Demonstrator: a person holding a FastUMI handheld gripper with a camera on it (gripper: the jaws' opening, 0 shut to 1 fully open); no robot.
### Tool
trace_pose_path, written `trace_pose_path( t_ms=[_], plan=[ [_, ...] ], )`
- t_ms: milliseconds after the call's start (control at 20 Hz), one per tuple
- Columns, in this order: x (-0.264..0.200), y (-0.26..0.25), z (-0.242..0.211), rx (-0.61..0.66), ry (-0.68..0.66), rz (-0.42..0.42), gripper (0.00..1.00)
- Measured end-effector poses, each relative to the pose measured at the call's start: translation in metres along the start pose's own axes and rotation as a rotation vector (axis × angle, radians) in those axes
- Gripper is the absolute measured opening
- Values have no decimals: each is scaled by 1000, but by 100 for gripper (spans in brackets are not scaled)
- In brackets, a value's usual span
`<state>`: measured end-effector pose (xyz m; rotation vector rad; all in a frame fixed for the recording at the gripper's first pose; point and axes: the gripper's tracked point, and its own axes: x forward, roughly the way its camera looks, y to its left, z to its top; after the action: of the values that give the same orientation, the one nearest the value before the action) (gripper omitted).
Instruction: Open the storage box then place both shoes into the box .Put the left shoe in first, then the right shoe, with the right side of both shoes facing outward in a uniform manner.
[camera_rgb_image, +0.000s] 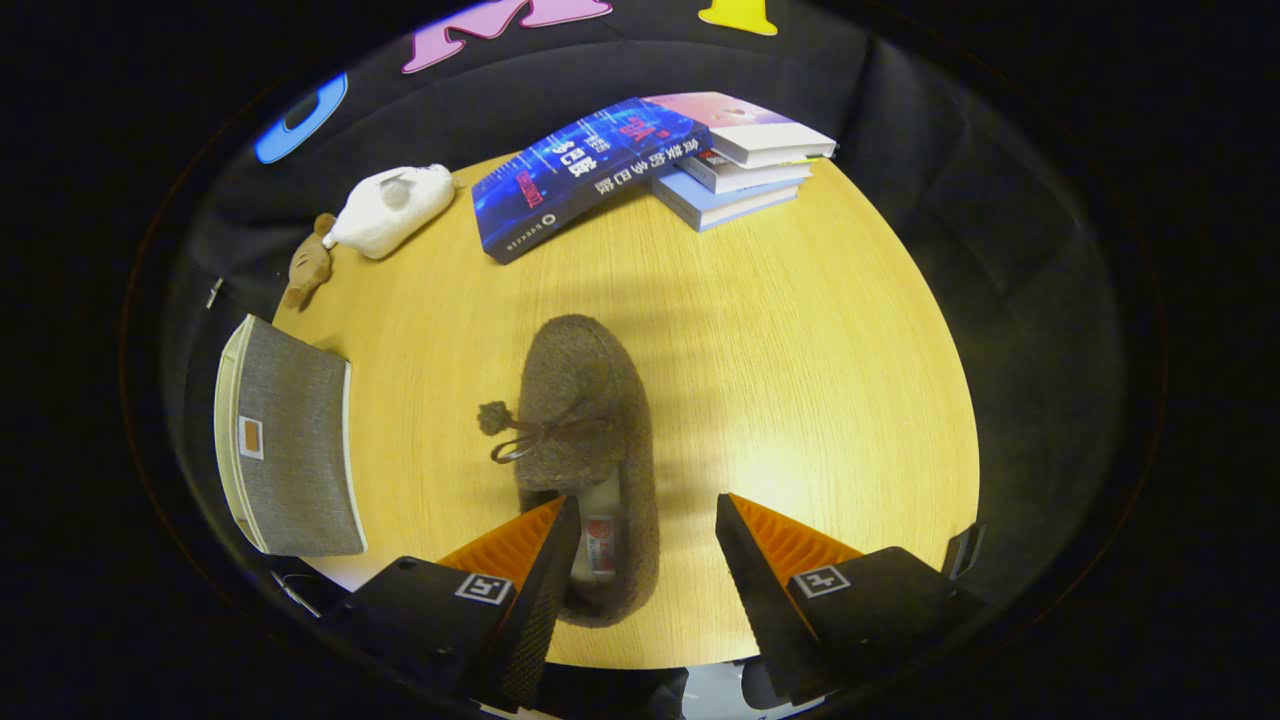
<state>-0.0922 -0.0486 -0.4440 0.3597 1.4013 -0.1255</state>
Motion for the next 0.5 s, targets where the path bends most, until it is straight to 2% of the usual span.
trace_pose_path(
  t_ms=[150, 250, 450, 500],
  plan=[
    [16, -6, -6, 22, 36, 0, 83],
    [22, -9, -5, 12, 52, -17, 75],
    [33, -2, -11, -1, 98, -4, 43],
    [36, -1, -14, -9, 110, -13, 28]
  ],
)
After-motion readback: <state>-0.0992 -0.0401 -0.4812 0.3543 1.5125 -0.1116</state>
